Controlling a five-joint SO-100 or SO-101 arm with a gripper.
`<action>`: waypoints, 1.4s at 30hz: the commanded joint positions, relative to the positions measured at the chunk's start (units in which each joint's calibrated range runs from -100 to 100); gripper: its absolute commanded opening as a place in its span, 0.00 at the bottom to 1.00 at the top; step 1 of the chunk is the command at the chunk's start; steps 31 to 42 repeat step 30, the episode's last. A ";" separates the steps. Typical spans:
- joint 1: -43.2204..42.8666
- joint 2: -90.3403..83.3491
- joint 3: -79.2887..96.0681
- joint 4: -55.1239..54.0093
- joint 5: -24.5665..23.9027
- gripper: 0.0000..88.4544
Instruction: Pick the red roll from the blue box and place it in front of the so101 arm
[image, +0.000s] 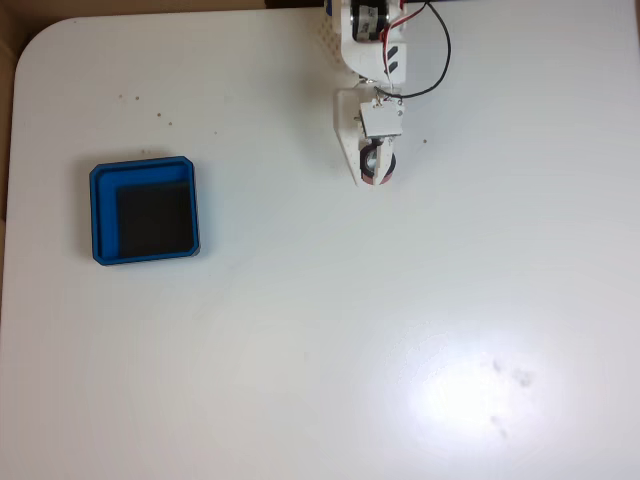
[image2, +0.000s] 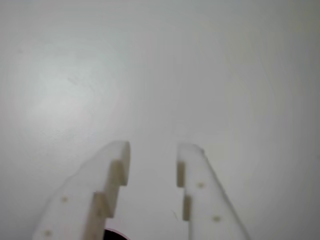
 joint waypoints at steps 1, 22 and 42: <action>0.34 -3.99 1.08 -1.91 0.08 0.09; 0.25 -3.99 1.08 -1.83 0.17 0.09; 0.25 -3.99 1.08 -1.83 0.17 0.09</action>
